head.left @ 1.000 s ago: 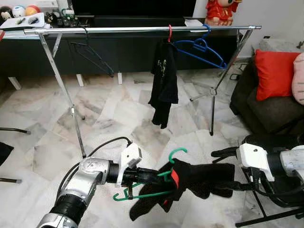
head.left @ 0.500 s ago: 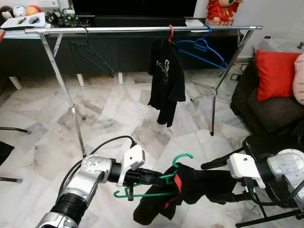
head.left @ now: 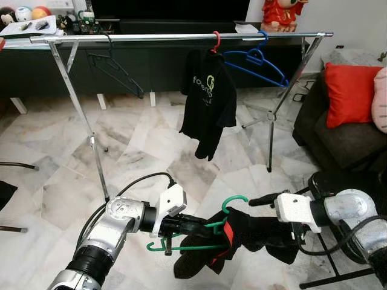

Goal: Hang hanger

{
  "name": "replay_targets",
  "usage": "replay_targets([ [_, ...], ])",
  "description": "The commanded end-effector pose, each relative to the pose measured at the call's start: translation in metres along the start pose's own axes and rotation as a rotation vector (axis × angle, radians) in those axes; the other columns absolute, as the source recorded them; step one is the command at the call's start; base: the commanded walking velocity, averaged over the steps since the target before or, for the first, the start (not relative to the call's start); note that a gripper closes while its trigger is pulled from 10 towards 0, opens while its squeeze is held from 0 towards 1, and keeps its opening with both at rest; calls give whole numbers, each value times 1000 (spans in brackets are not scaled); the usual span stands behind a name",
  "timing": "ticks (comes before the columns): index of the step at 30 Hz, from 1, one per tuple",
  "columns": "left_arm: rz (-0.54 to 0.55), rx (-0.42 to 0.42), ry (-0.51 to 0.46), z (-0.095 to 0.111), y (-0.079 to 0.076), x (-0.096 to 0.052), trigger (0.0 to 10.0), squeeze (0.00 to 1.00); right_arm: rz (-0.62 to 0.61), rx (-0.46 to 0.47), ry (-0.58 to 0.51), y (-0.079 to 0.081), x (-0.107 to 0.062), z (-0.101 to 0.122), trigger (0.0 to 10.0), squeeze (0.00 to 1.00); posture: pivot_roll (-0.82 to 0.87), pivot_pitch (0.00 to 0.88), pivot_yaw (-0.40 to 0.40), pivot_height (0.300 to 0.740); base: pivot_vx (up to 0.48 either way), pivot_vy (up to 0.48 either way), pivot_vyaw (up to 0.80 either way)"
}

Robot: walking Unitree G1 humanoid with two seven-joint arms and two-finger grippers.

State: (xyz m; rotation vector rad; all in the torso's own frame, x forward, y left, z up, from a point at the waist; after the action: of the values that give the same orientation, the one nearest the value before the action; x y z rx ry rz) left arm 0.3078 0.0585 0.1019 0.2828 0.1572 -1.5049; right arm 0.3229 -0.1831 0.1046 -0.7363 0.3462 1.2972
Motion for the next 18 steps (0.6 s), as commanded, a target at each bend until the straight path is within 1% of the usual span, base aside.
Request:
replay_targets([
  [1,-16,42,-29,12,0,4,10000,0,13,10,5,2,-1,-4,9725,0,-35,176,-99,740,0,0,0],
  [2,-16,42,-29,12,0,4,10000,0,14,12,1,2,-1,-4,9098,0,-35,176,-99,740,0,0,0],
  [3,-16,41,-29,12,0,4,10000,0,14,15,-2,2,-1,-4,4784,0,-35,176,-99,740,0,0,0],
  [4,-16,41,-28,12,0,4,10000,0,17,24,-6,2,0,-4,0,0,-35,176,-99,740,0,0,0],
  [8,-13,43,-27,12,1,4,10000,0,69,39,2,9,0,-7,0,0,-33,177,-97,740,0,0,0],
  [18,-14,48,-34,15,2,6,10000,0,75,61,-5,11,6,-10,0,0,-29,180,-93,740,0,0,0],
])
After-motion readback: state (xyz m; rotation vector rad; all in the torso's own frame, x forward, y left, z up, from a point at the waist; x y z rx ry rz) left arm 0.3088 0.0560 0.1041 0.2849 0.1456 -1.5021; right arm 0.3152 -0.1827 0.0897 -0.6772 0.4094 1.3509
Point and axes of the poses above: a point about 5 cm out from each wrist's last joint towards the gripper, its own x axis pointing out of the wrist towards the gripper, its own z axis along the axis of the wrist's last joint, y = z × x, the point moved 5 cm from there along x, pointing out of the wrist towards the gripper, and after that the axes turned 3 degrees about x, right-handed, at the moved point
